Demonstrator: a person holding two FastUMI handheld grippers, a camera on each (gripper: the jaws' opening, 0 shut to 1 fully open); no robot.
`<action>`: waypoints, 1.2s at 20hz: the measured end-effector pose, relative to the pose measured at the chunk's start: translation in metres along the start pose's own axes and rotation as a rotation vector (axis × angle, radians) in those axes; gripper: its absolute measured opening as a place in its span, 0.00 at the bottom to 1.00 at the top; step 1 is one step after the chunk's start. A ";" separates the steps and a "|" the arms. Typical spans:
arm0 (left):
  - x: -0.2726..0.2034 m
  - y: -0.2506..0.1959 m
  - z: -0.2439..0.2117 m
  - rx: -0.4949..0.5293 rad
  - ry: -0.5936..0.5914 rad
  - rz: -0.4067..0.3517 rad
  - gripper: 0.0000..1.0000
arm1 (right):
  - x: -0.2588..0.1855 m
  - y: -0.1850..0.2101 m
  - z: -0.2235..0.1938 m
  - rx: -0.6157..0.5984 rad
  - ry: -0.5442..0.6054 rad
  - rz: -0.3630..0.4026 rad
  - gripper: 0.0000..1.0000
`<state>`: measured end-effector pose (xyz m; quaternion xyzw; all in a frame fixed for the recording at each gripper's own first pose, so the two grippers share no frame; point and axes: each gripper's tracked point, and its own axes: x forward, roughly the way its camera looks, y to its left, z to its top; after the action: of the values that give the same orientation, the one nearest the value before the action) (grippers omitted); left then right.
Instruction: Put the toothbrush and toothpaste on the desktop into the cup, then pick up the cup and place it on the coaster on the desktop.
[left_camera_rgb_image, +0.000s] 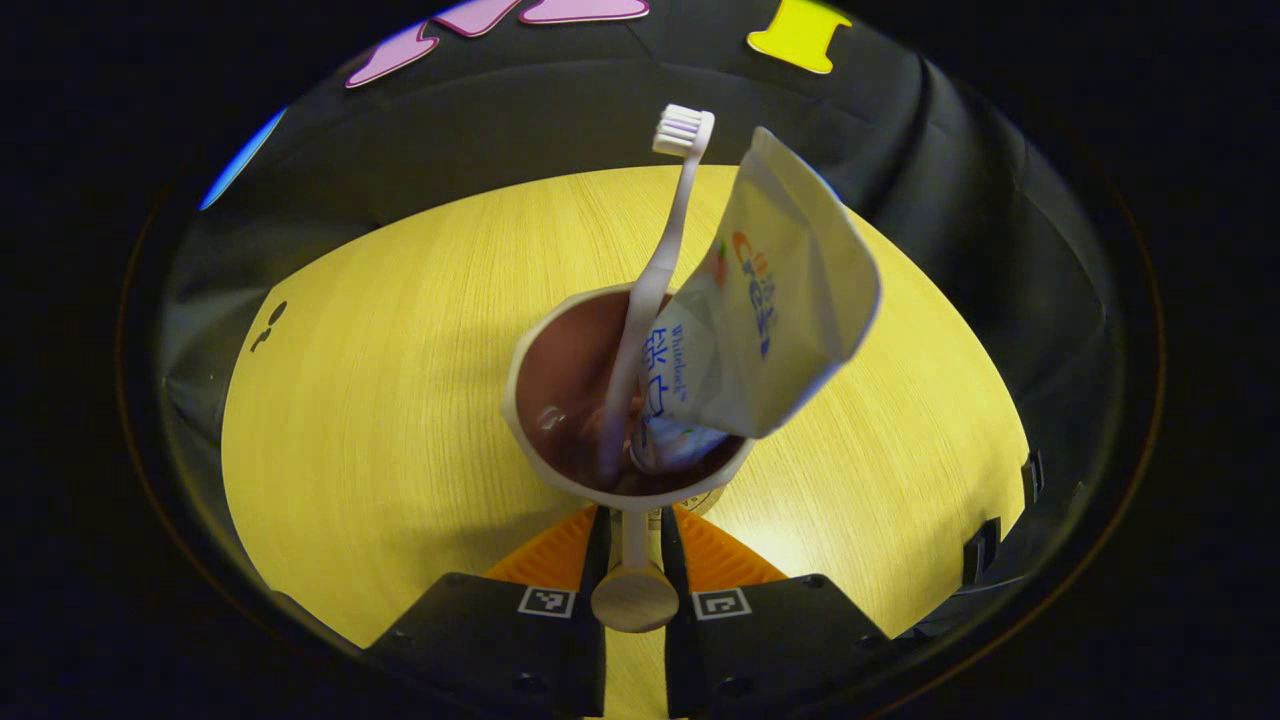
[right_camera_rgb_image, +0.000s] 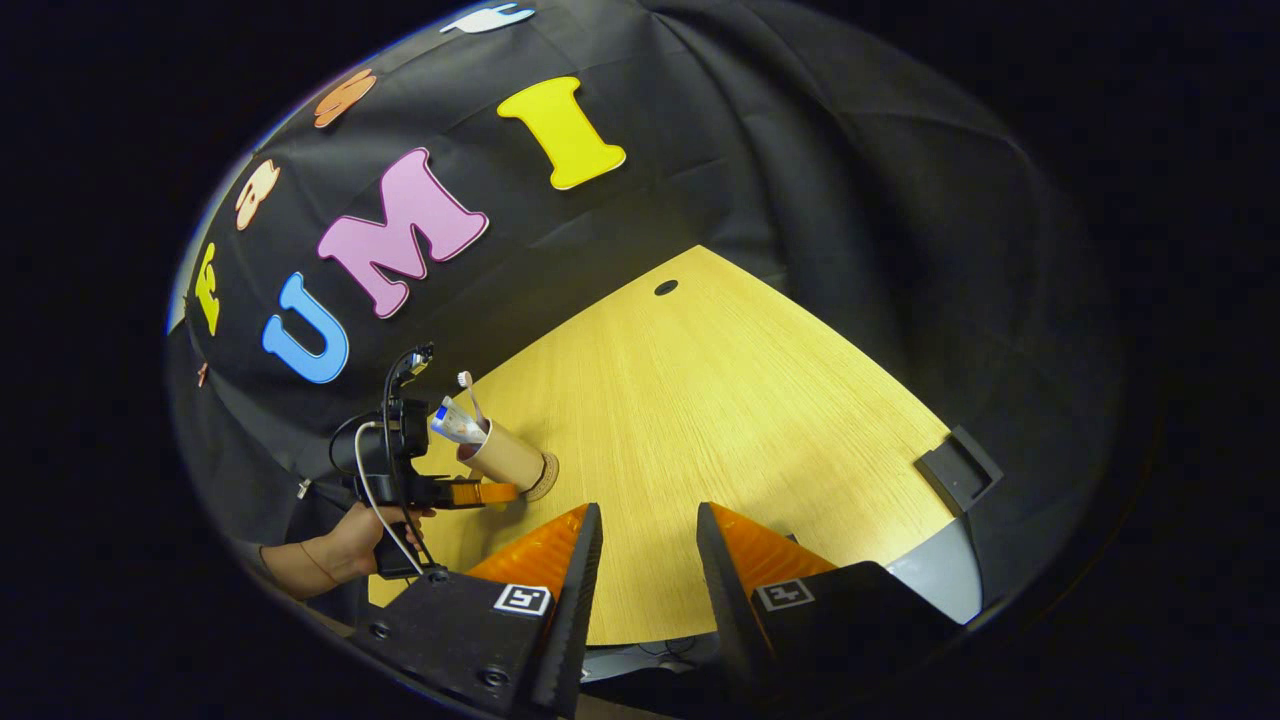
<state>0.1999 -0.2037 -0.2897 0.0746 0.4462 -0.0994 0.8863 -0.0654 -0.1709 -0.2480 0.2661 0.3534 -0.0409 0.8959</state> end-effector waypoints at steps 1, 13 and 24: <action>0.002 -0.001 -0.001 0.004 0.002 -0.002 0.28 | 0.000 -0.001 0.001 0.001 -0.001 -0.003 0.59; 0.005 -0.004 -0.002 0.022 0.008 -0.004 0.33 | 0.003 0.000 -0.003 0.006 0.005 -0.013 0.59; -0.014 -0.011 -0.005 -0.006 -0.024 -0.049 0.88 | 0.008 0.012 -0.006 0.005 -0.004 -0.004 0.59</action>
<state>0.1853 -0.2117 -0.2815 0.0599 0.4374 -0.1207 0.8891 -0.0599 -0.1569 -0.2521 0.2675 0.3521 -0.0440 0.8958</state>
